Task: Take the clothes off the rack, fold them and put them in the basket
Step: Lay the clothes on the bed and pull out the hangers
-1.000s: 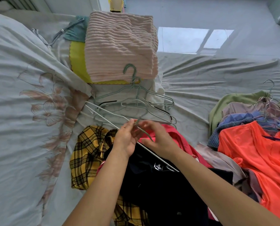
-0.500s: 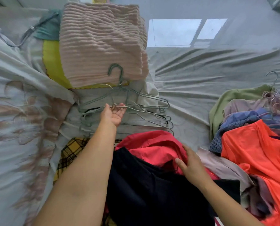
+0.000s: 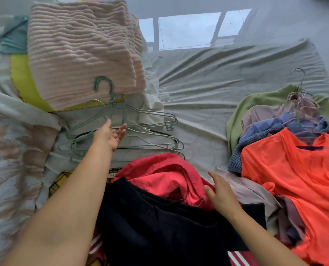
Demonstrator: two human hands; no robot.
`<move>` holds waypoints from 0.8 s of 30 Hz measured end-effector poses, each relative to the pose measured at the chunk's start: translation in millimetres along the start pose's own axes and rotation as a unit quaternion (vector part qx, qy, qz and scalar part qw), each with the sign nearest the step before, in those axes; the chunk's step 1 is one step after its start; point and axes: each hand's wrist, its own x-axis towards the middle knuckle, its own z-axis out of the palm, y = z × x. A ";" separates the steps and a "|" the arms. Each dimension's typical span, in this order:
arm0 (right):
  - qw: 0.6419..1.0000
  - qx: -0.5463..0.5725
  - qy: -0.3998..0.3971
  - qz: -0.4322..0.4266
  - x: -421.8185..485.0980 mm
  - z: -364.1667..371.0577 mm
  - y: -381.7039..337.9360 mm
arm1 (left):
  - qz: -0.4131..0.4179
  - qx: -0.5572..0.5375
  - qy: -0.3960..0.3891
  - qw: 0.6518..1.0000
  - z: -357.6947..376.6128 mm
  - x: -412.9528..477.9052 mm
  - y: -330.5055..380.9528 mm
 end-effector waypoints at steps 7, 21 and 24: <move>0.999 0.049 -0.002 0.015 -12.6 -32.5 52.0 | 0.085 0.248 0.030 0.965 51.9 -23.3 13.9; 0.988 -0.070 0.106 0.084 76.8 -221.7 234.5 | 0.042 0.271 -0.015 0.962 117.8 -168.5 -241.4; 0.983 -0.107 0.128 0.071 104.2 -261.9 258.3 | 0.102 0.316 0.011 0.943 127.4 -180.1 -271.4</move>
